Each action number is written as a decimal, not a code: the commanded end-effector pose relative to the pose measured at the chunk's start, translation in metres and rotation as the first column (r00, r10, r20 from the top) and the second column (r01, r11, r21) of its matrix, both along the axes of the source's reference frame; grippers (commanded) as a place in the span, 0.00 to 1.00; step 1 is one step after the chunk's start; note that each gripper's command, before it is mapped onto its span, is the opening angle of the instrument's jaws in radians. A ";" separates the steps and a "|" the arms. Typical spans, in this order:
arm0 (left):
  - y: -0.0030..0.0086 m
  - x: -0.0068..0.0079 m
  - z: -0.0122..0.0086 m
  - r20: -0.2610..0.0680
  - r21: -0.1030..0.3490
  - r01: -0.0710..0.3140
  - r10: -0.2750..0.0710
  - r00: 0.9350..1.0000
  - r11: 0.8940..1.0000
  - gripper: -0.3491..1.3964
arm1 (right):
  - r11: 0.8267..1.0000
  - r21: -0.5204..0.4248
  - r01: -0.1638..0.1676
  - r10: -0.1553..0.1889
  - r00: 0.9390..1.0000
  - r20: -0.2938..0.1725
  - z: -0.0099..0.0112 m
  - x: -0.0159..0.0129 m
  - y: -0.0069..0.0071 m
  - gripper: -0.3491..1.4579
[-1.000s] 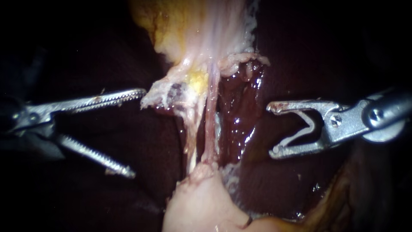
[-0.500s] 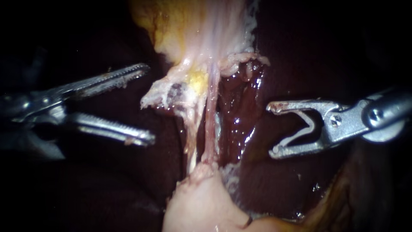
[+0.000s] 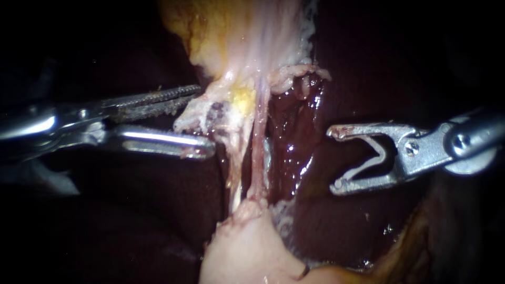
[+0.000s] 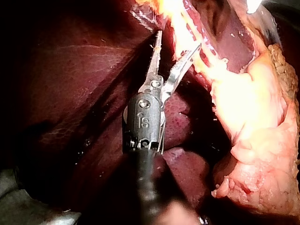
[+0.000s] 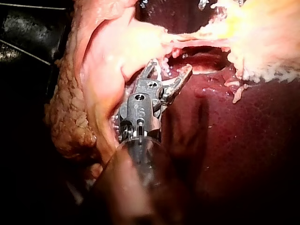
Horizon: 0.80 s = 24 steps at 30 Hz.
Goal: Grabbing gallbladder
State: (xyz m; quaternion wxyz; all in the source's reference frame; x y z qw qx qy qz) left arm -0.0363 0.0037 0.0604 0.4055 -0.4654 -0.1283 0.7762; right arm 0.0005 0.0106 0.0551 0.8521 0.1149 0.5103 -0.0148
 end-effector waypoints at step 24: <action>0.0037 0.0039 -0.0070 -0.057 0.096 0.064 -0.059 0.997 0.993 0.00 | 1.000 0.000 0.001 -0.001 1.000 0.000 -0.0001 -0.0001 -0.0001 0.47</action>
